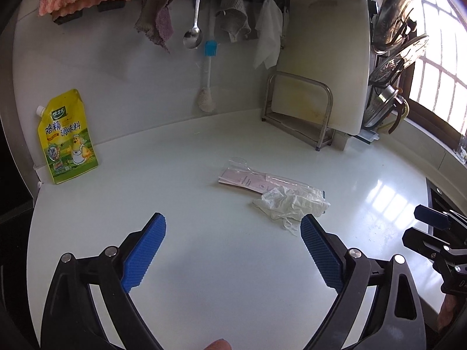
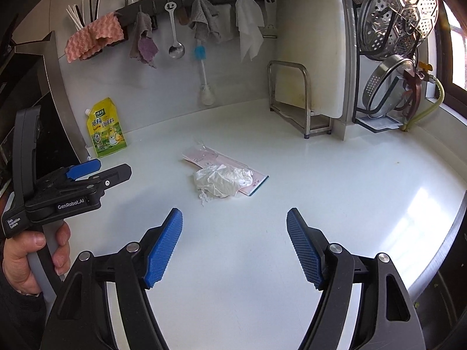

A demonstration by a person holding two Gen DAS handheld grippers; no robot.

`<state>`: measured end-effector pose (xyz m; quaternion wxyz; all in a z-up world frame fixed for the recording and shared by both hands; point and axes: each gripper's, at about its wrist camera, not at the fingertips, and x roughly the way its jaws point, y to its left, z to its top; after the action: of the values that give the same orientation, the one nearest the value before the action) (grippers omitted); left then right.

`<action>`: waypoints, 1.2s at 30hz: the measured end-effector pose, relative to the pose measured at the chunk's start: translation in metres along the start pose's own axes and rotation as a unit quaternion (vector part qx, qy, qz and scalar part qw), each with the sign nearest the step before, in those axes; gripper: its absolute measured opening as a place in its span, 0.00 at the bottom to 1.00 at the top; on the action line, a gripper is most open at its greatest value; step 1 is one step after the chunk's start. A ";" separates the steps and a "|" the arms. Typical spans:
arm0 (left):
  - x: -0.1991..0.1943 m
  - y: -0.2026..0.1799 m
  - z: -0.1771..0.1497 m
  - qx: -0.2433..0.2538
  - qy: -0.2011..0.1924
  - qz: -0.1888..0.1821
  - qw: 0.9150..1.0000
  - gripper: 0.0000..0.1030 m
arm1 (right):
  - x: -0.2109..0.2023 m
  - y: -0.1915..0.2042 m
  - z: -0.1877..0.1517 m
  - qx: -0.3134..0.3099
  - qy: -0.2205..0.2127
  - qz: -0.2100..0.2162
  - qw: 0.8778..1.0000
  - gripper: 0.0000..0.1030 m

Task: Collect trash
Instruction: 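Move both grippers back over the counter toward the white tissue, then grasp the crumpled white tissue with the right gripper and lift it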

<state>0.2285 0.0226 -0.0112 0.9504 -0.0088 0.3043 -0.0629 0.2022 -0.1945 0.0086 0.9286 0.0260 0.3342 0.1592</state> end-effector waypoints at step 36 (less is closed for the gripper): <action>0.035 0.023 -0.019 -0.037 0.042 -0.016 0.998 0.92 | 0.048 -0.019 0.024 -0.029 0.033 0.025 0.999 0.06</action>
<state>0.2490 0.0419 -0.0482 0.9348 -0.0462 0.3457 -0.0675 0.2573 -0.1964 -0.0056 0.9130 0.0022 0.3595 0.1929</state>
